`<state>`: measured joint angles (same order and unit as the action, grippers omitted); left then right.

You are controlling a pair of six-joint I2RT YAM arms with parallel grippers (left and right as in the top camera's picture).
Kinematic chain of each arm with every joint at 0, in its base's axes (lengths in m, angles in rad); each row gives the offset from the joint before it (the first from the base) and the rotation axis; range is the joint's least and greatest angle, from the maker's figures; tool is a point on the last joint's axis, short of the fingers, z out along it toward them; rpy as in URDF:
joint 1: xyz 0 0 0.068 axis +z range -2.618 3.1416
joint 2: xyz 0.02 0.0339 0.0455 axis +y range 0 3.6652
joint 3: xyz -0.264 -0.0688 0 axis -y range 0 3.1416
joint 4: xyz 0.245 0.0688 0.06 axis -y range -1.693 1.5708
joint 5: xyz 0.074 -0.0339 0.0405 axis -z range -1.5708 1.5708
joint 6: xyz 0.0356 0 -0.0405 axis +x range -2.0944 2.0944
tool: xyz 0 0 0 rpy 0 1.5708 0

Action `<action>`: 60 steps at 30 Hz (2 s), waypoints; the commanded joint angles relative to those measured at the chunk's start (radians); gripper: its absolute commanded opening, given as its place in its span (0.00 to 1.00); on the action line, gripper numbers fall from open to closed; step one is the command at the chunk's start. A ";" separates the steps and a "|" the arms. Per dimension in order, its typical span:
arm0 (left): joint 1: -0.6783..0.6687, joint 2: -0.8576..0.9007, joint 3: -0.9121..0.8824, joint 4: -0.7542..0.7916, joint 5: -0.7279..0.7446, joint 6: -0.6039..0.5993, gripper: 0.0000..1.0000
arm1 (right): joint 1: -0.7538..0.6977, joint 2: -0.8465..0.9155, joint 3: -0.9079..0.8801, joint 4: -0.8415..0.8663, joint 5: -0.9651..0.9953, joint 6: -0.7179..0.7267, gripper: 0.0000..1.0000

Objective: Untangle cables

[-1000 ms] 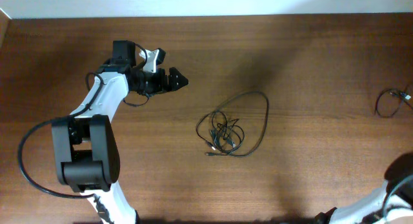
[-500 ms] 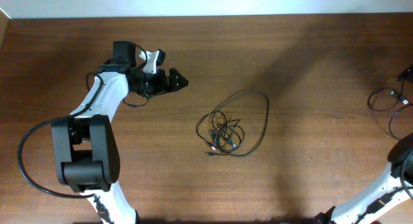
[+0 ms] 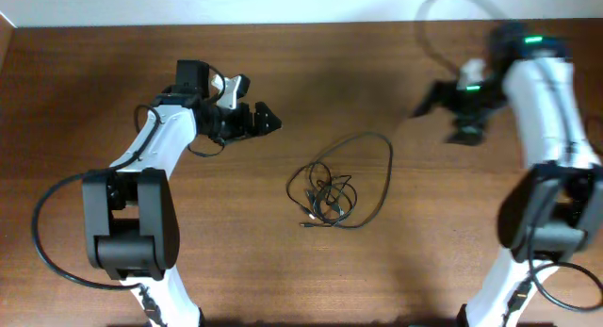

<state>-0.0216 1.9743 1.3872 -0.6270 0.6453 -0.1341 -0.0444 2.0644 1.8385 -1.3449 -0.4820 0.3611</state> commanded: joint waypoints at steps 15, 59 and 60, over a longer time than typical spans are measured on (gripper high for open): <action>0.141 0.010 0.005 -0.041 -0.220 -0.188 0.99 | 0.303 0.038 -0.296 0.594 0.235 1.056 0.78; 0.119 0.010 0.005 0.070 0.791 0.285 0.99 | 0.494 -0.524 -0.183 0.824 -0.414 -0.168 0.04; 0.108 0.010 0.005 0.069 0.792 0.277 0.99 | 0.500 -0.524 -0.183 0.824 -0.415 -0.174 0.04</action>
<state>0.1143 1.9747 1.3869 -0.5598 1.3693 0.1761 0.4297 1.5528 1.6566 -0.5144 -0.8318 0.3038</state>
